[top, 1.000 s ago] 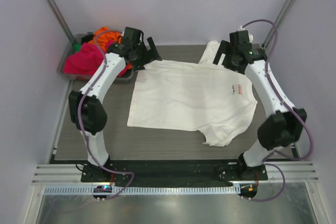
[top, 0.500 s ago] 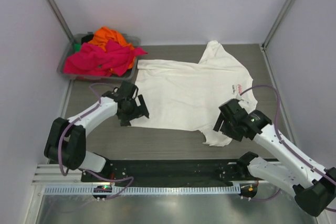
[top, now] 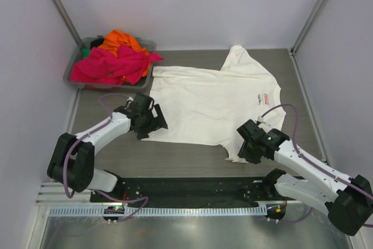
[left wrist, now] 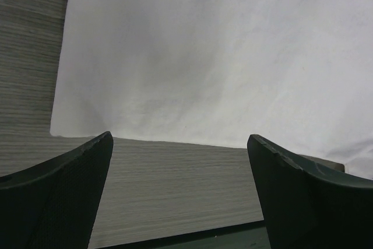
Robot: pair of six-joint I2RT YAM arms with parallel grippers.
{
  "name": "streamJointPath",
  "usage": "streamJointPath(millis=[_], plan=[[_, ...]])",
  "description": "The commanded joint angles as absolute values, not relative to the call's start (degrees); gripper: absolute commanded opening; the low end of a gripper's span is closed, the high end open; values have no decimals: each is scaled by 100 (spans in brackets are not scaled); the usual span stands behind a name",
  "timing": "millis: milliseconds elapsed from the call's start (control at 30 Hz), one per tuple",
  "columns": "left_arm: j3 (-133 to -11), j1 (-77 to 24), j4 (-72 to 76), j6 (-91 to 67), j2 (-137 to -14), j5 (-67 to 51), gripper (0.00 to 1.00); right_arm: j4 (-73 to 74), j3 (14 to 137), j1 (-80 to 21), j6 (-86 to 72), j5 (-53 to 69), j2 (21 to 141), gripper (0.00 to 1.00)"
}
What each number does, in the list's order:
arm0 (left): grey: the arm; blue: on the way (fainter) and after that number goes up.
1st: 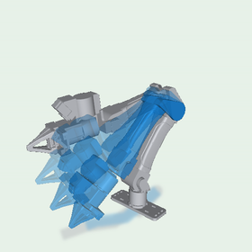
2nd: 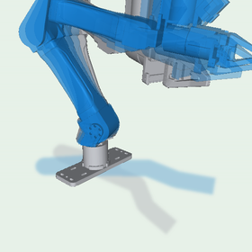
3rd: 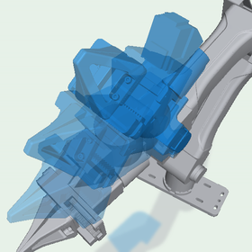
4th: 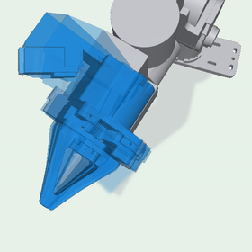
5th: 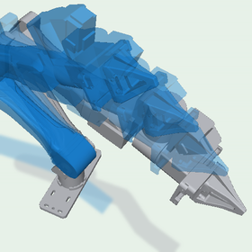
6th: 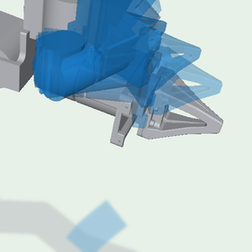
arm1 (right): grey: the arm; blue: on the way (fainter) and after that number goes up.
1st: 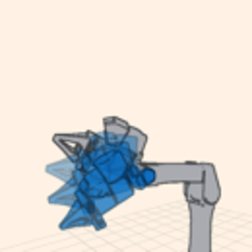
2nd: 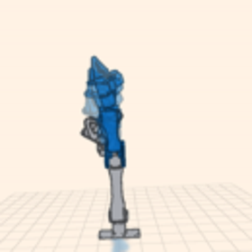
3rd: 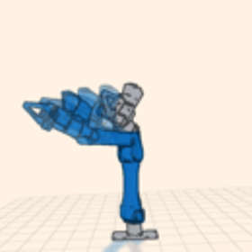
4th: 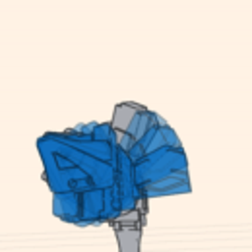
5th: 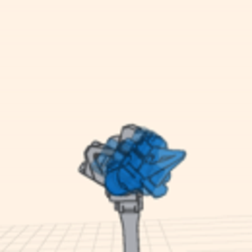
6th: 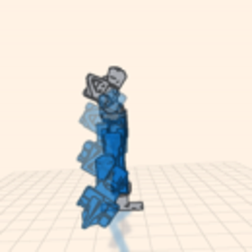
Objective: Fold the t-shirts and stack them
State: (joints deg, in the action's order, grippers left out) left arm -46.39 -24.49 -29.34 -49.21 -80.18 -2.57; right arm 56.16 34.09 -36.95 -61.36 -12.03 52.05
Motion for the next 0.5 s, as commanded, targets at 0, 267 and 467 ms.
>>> streamJointPath(millis=[0,267,467], plan=[[-4570,-2496,-2575,-4983,-8121,-176,98,5282,3419,-3770,-6258,-1292,5335,35],[-4535,-2487,-2461,-5010,-8253,-141,97,5597,3735,-3806,-6100,-1608,5616,1],[-4386,-2487,-2592,-5080,-7911,219,96,6764,4427,-3806,-6283,-2240,4897,1]])
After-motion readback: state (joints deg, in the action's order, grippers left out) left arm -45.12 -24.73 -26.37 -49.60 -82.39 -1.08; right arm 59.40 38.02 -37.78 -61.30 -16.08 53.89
